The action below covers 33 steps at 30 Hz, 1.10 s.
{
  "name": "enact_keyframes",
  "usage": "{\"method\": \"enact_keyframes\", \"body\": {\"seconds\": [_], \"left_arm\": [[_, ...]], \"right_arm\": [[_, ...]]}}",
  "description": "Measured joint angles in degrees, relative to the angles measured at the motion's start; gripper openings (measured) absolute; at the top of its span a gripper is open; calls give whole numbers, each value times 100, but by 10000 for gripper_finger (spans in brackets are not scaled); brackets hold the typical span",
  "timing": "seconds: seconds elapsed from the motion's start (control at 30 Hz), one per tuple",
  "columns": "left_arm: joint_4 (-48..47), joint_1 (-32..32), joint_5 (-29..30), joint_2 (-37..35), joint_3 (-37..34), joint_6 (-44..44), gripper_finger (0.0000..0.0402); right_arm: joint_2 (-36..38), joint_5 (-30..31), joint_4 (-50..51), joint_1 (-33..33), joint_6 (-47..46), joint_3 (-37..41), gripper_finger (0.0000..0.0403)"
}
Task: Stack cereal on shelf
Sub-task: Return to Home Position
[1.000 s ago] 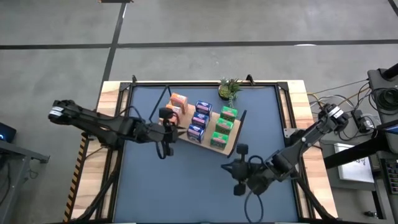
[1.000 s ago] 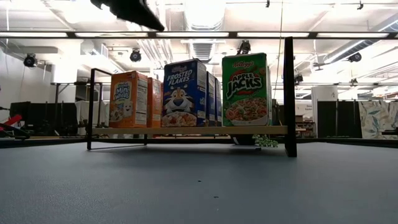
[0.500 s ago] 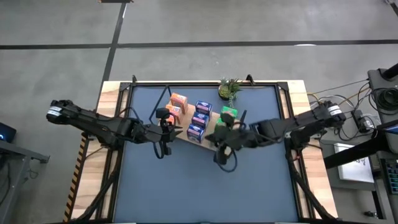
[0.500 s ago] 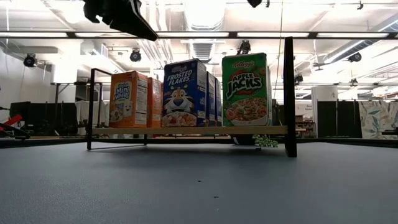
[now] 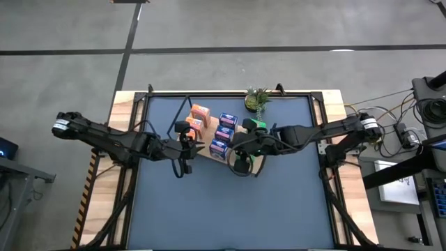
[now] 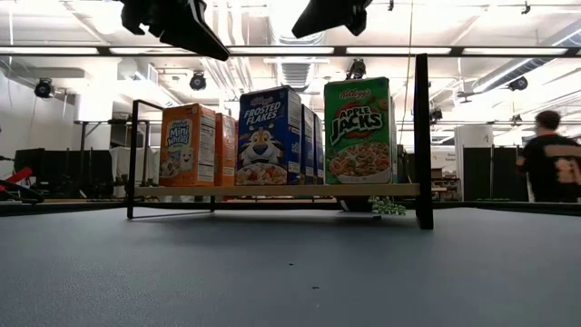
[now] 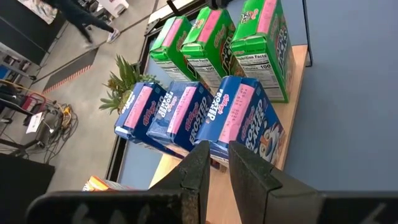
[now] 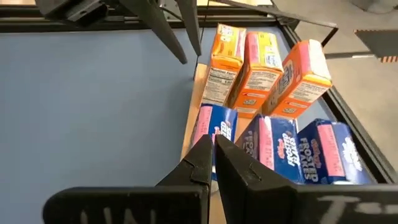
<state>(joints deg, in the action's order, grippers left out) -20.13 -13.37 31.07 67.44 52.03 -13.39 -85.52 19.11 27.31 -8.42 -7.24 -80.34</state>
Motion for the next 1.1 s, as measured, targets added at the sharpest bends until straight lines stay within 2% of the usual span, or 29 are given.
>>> {"method": "enact_keyframes", "body": {"seconds": [0.23, 0.37, 0.67, 0.83, 1.1], "left_arm": [[24, -20, -76, -13, -33, -124, 42], [519, -223, -399, -346, -455, -360, 42], [1889, -485, -464, -2379, -1956, -409, 42], [2157, -485, -509, -3509, -2574, -409, 42], [2184, -483, -509, -4797, -3247, -348, 42]], "right_arm": [[6, -6, -22, -7, 331, 29, 9], [14, -112, -56, -56, 794, 178, 9], [519, -120, -566, -66, 1314, 916, 9], [1231, -124, -1360, -68, 1442, 1719, 9], [2717, -111, -2678, -53, 1596, 3425, 9]]}}
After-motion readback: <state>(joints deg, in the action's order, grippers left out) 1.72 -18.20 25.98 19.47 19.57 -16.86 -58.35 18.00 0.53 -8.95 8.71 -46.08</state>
